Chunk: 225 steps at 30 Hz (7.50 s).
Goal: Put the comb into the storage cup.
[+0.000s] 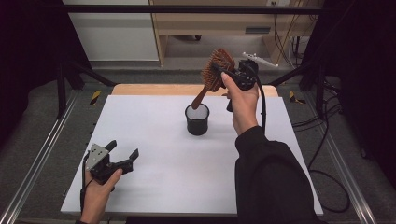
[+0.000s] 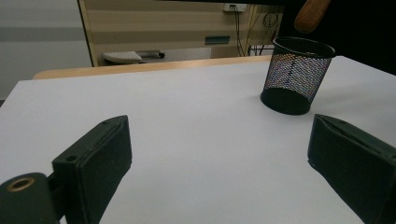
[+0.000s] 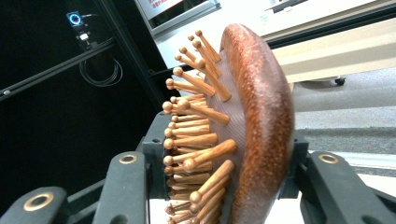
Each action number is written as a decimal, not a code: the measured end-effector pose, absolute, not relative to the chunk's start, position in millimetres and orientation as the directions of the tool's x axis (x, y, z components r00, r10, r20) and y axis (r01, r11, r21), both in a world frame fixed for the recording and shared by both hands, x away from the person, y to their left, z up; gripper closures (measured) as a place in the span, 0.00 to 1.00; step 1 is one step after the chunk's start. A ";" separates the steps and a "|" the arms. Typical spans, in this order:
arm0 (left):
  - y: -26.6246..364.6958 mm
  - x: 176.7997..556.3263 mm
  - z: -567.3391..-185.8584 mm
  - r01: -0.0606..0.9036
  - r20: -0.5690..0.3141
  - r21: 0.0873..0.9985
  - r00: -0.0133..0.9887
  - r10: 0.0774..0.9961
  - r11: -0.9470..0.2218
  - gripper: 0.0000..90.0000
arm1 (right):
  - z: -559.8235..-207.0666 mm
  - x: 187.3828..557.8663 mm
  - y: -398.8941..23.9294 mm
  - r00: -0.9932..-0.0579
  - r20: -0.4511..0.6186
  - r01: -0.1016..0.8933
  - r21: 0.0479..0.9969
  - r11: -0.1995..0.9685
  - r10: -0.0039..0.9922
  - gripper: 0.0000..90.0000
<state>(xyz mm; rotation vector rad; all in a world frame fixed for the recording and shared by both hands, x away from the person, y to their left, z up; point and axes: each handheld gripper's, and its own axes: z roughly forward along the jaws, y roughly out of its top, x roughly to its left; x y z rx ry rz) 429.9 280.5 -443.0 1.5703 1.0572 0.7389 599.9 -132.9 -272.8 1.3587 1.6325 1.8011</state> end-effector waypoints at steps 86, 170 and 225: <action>280.0 430.5 -443.6 0.257 -0.053 0.964 0.433 0.900 -0.067 0.07 | -330.6 613.2 -102.1 -0.483 0.287 0.405 0.911 -0.080 0.827 0.57; 277.6 431.1 -444.4 0.266 -0.054 0.961 0.445 0.894 -0.075 0.07 | -346.6 616.7 -88.8 -0.499 0.295 0.433 0.900 -0.061 0.815 0.56; 274.0 431.6 -445.9 0.275 -0.051 0.957 0.461 0.886 -0.087 0.07 | -359.2 641.4 -106.9 -0.461 0.355 0.490 0.866 -0.100 0.814 0.48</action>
